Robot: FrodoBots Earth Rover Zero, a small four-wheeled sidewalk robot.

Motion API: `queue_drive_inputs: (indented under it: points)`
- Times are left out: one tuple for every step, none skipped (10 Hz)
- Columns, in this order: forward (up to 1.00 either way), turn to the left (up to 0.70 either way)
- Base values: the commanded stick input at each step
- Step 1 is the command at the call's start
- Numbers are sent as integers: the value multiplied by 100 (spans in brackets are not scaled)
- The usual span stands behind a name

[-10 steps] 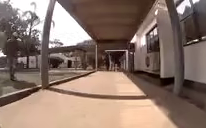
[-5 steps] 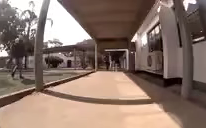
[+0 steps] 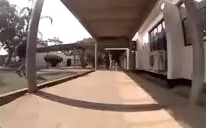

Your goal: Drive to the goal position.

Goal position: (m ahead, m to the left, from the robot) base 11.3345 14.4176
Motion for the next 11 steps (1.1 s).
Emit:
queue_drive_inputs:
  points:
    - [50,0]
    - [50,0]
    - [50,0]
    - [50,0]
    - [50,0]
    - [50,0]
    - [50,0]
    - [50,0]
    - [50,0]
    - [50,0]
    - [50,0]
